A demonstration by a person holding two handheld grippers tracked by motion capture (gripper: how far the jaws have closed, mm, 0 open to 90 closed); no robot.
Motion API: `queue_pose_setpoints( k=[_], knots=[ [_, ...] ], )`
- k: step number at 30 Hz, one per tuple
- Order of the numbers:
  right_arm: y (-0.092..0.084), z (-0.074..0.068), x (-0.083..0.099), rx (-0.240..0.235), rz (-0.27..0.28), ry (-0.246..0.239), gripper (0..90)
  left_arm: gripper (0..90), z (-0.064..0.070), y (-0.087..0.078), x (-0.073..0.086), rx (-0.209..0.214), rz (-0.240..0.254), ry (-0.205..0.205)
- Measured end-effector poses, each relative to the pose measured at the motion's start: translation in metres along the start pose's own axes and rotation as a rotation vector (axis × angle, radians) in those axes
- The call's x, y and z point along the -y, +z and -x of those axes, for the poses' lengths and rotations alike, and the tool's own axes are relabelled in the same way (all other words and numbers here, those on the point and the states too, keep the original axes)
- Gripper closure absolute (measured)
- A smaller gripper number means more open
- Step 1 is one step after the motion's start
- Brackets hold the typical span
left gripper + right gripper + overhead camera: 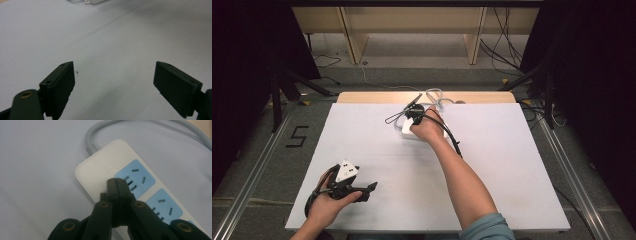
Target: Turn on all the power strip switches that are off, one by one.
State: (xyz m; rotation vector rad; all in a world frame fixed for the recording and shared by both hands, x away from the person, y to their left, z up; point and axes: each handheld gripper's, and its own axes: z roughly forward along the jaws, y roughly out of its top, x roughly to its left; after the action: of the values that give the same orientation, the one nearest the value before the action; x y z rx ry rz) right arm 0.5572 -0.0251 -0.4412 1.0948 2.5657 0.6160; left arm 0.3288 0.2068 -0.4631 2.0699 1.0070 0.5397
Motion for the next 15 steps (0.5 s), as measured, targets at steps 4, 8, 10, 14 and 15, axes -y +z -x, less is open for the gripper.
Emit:
queue_pose_setpoints(
  k=[4,8,10,14,15],
  knots=[
    [0.0003,-0.0031,-0.0017,0.017,-0.012,-0.006,90.0,17.3,0.0000,0.0001,0.0000,0.000,0.000,0.001],
    [0.0001,-0.0038,-0.0025,0.023,-0.024,-0.011,90.0,17.3,0.0004,0.0004,-0.0001,0.000,0.000,0.001],
    [0.0004,-0.0042,-0.0025,0.025,-0.021,-0.018,90.0,17.3,0.0003,0.0003,-0.0002,0.001,-0.002,0.004],
    [0.0005,-0.0043,-0.0024,0.024,-0.022,-0.017,90.0,17.3,0.0002,0.0006,-0.0001,0.001,-0.003,0.003],
    [0.0007,-0.0043,-0.0024,0.025,-0.020,-0.014,90.0,17.3,0.0003,0.0010,-0.0001,-0.001,0.000,-0.002]
  ],
)
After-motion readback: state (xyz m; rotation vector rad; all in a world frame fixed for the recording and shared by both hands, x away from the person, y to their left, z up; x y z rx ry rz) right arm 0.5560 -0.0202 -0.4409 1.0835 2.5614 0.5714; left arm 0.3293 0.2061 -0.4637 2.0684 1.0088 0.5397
